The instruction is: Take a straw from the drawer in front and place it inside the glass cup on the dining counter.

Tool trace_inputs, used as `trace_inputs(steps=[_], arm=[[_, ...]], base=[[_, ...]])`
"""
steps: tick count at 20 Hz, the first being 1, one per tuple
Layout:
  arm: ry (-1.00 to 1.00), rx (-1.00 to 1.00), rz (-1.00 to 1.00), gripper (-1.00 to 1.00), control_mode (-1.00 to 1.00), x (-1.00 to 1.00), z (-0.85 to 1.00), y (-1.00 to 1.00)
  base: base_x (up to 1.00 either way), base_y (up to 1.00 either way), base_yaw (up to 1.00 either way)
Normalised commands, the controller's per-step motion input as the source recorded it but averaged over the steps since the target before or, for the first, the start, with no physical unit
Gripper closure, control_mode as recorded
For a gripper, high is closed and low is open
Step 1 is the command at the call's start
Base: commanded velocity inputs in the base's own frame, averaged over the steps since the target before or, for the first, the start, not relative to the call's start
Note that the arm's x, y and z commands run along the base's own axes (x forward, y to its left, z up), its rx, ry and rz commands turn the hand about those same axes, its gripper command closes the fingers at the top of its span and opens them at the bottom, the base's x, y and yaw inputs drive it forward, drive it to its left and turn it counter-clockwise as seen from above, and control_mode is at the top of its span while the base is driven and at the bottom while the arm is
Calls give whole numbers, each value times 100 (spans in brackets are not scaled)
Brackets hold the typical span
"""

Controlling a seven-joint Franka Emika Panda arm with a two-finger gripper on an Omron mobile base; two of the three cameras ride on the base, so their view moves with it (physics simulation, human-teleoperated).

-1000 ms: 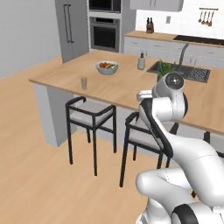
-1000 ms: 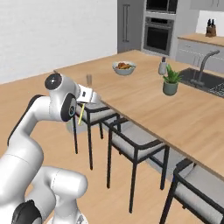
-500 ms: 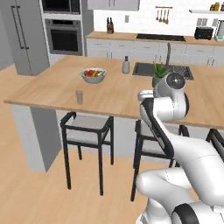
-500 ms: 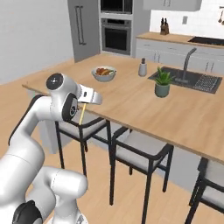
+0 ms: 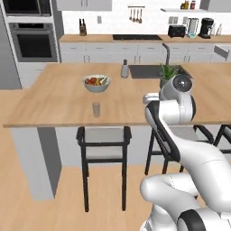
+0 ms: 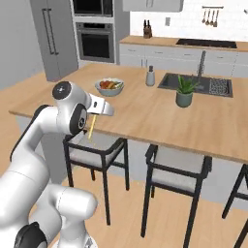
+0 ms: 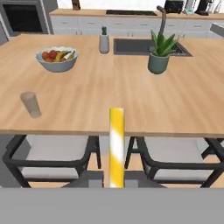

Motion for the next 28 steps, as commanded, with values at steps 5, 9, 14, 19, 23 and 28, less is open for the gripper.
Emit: trace_inputs(steps=[5, 9, 14, 19, 23, 28], arm=[[0, 0, 0, 100, 100, 0, 0, 0], [0, 0, 0, 100, 100, 0, 0, 0], [0, 0, 0, 100, 100, 0, 0, 0], [0, 0, 0, 100, 100, 0, 0, 0], [0, 0, 0, 100, 100, 0, 0, 0], [0, 0, 0, 100, 100, 0, 0, 0]], base=[[28, 100, -42], [35, 100, -39], [49, 87, -26], [74, 37, 0], [83, 1, 17], [87, 0, 32]])
